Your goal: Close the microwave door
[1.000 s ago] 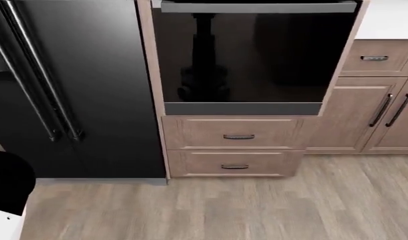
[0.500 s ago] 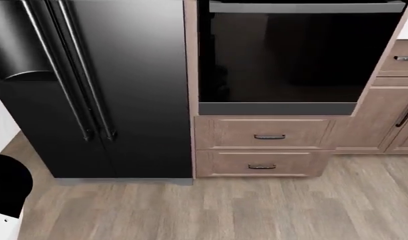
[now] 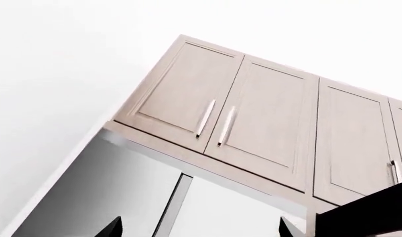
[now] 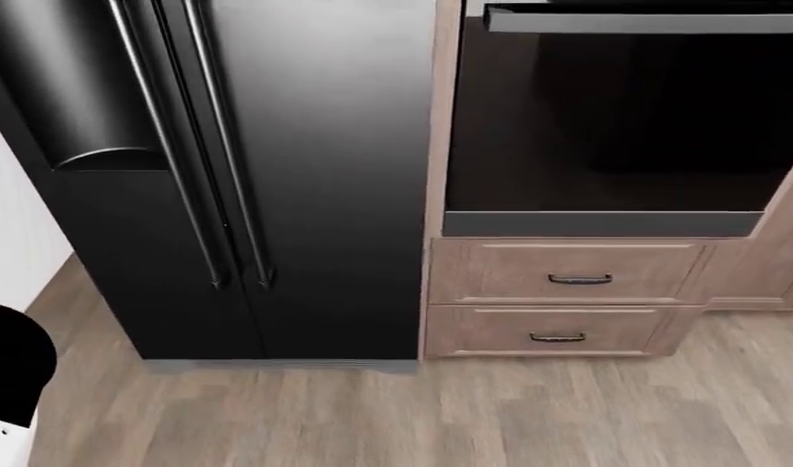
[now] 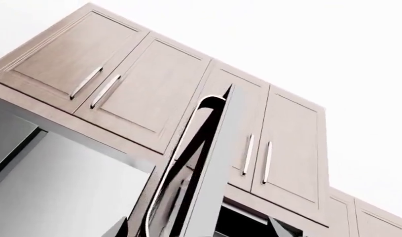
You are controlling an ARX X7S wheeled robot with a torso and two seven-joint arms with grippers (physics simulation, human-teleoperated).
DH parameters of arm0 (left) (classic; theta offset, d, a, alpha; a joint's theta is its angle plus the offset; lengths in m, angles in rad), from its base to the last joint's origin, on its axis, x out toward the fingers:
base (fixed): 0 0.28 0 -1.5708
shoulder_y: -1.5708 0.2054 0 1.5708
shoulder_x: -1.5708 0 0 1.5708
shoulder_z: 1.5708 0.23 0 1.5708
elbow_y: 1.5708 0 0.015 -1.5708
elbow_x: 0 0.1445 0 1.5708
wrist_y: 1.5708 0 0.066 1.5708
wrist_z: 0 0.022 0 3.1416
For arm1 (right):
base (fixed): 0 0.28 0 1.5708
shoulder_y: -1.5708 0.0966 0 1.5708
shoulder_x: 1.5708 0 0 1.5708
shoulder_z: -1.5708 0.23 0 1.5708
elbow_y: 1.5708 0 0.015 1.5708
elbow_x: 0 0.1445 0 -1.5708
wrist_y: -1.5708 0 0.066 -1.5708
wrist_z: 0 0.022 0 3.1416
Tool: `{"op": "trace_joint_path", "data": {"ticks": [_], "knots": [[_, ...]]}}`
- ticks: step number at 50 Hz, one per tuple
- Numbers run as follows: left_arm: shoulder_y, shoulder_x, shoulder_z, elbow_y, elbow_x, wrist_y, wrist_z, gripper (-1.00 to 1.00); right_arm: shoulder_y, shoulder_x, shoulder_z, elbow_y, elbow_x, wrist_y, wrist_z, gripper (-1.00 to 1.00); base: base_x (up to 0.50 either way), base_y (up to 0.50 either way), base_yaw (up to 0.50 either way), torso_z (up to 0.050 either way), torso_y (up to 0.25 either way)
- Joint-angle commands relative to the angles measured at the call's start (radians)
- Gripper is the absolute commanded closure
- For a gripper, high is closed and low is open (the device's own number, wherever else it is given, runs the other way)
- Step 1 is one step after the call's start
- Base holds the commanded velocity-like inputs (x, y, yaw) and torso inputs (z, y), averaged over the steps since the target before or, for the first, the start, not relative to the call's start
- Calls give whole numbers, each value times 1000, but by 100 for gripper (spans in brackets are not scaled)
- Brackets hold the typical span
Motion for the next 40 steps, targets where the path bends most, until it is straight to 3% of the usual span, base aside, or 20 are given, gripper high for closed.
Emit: {"op": "trace_joint_path", "data": {"ticks": [1,8,28,40], "knots": [[2,-7,6,-4,-14,11,-11,-100,2,0,6,-13,-15,-4,-28,-100,500,188,0,0,0],[2,-10,11,-6,-20,17,-18,-100,9,2,-12,-12,-18,4,-29,-100,470,287,0,0,0],[14,-19,20,-5,-39,33,-30,-100,11,6,-31,-22,-26,1,-36,-100,100,500,0,0,0],[8,-27,20,-11,-56,38,-45,-100,12,6,-38,-33,-29,-2,-50,-100,363,428,0,0,1]]}}
